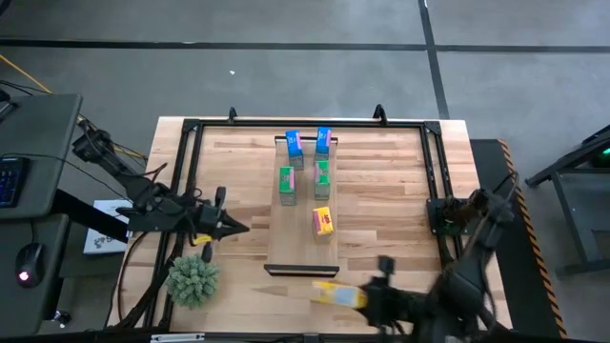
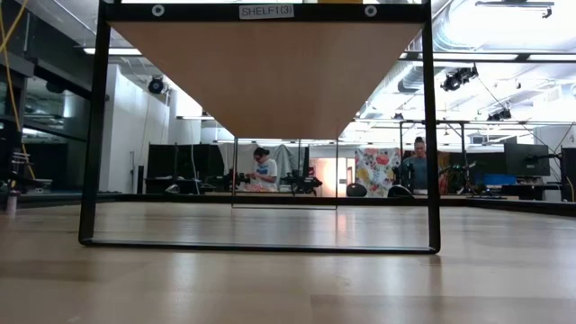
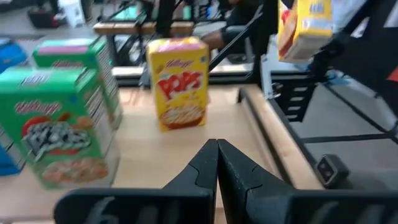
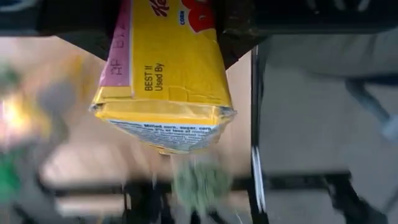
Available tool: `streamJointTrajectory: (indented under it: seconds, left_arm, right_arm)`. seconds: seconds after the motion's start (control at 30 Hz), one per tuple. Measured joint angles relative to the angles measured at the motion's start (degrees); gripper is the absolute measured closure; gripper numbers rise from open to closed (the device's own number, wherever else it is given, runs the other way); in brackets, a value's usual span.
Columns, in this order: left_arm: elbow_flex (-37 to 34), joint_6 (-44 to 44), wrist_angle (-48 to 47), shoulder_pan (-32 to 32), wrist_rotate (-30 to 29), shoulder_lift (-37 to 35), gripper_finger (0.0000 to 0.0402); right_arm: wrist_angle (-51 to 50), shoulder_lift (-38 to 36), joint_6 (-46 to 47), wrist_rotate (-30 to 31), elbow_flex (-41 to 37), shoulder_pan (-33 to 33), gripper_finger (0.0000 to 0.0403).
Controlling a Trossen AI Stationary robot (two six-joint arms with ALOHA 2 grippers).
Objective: Stack cereal on shelf
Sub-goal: Put the yellow cereal box on the shelf aligned with the other yellow cereal box
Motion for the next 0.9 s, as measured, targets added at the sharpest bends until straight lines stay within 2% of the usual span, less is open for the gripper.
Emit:
streamJointTrajectory:
  seconds: [0.07, 0.17, 0.27, 0.4, 0.57, 0.67, 0.8, 0.9]
  left_arm:
    - [0.0, 1.46, 1.27, -1.43, -0.04, -0.4, 0.0401]
    - [0.02, 3.23, 2.41, -3.77, -0.3, -1.39, 0.0402]
    - [0.07, 3.82, 2.75, -6.03, -2.66, -2.4, 0.0401]
    - [0.07, 3.95, 2.38, -8.86, -8.78, -2.92, 0.0401]
    - [0.07, 4.37, 2.23, -10.81, -13.66, -2.9, 0.0402]
    - [0.07, 4.37, 2.23, -10.91, -14.18, -2.9, 0.0401]
    - [0.07, 4.37, 2.28, -10.89, -14.75, -2.88, 0.0401]
    - [0.07, 4.35, 2.29, -10.87, -15.95, -2.87, 0.0402]
  right_arm:
    - [7.12, 0.01, -9.29, -0.07, 1.16, -3.3, 0.0286]
    - [16.57, 0.02, -21.98, -5.92, 1.39, -9.02, 0.0285]
    - [18.66, 0.02, -28.05, -8.12, 1.39, -14.03, 0.0285]
    - [17.33, 0.02, -30.17, -9.88, 1.36, -19.64, 0.0285]
    - [18.26, 0.04, -29.62, -21.19, 0.29, -23.69, 0.0284]
    - [21.48, 0.04, -29.49, -25.11, -2.15, -24.28, 0.0284]
    - [23.37, 0.09, -28.18, -23.82, -5.32, -24.34, 0.0284]
    - [21.27, 0.11, -27.73, -19.78, -5.72, -24.29, 0.0284]
